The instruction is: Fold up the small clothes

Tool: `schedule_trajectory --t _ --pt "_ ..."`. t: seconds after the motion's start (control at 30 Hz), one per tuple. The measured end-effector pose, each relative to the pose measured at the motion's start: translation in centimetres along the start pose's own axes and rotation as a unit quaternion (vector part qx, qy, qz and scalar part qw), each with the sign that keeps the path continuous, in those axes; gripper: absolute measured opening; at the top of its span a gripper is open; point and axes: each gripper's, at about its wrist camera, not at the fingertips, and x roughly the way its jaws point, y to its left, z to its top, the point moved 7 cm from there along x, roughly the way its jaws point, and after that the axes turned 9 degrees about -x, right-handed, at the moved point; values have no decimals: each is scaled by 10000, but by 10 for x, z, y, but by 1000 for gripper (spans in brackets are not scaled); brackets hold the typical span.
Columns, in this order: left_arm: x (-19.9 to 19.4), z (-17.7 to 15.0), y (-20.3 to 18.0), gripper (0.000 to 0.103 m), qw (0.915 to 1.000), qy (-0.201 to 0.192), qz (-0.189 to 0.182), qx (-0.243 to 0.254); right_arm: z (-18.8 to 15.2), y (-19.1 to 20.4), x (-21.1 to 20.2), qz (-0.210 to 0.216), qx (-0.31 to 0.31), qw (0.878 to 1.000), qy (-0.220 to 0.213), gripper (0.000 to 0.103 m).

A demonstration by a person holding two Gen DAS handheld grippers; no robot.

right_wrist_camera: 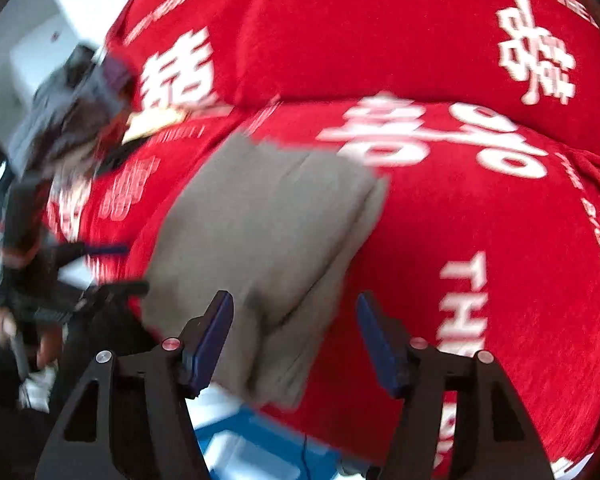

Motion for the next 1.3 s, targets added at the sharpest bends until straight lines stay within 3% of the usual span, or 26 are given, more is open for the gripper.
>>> schedule_trajectory --t 0.17,0.23,0.33,0.4,0.5,0.6,0.7,0.8,0.93,0.97,1.07,1.2,1.23,1.27,1.3 --pt "15 -30 -4 89 9989 193 -26 418 -33 41 38 10 -535 9969 574 67" --pt "23 -29 -1 89 9993 168 47 337 -36 45 50 -35 -627 9959 654 56" --pt "36 -20 14 89 9998 167 50 -137 -43 42 60 128 -512 9954 794 11" --pt "47 -18 28 89 9983 316 155 -457 -46 42 58 257 -367 9953 860 6" --pt "53 -23 41 89 9944 544 -220 -883 -49 33 43 134 -371 9962 773 5" --pt "54 -26 43 89 9942 553 -239 -886 -58 22 44 38 -235 9956 910 5" --pt "47 -23 35 89 9967 477 -34 -663 -63 23 49 29 -214 9944 1038 5" --pt "20 -17 20 89 9995 167 82 -264 -55 29 43 29 -312 9937 1079 8" --pt "-7 3 5 89 9997 -245 -14 -78 -32 29 14 -125 -407 9968 683 15" --pt "-7 10 5 89 9995 -298 -5 -130 -25 29 9 -161 -449 9974 546 22" --pt "7 29 10 89 9982 -252 254 -487 -3 32 7 -302 -660 9970 280 63" --pt "28 46 19 89 9944 -185 136 -1035 18 43 25 -302 -1133 9929 178 63" --pt "33 48 20 93 9936 -164 115 -1110 20 45 32 -235 -1194 9924 197 63" --pt "36 46 21 103 9934 -159 226 -1117 21 47 40 -163 -1261 9916 229 63" --pt "38 46 22 103 9930 -237 380 -1093 20 46 48 -167 -1309 9908 295 63"
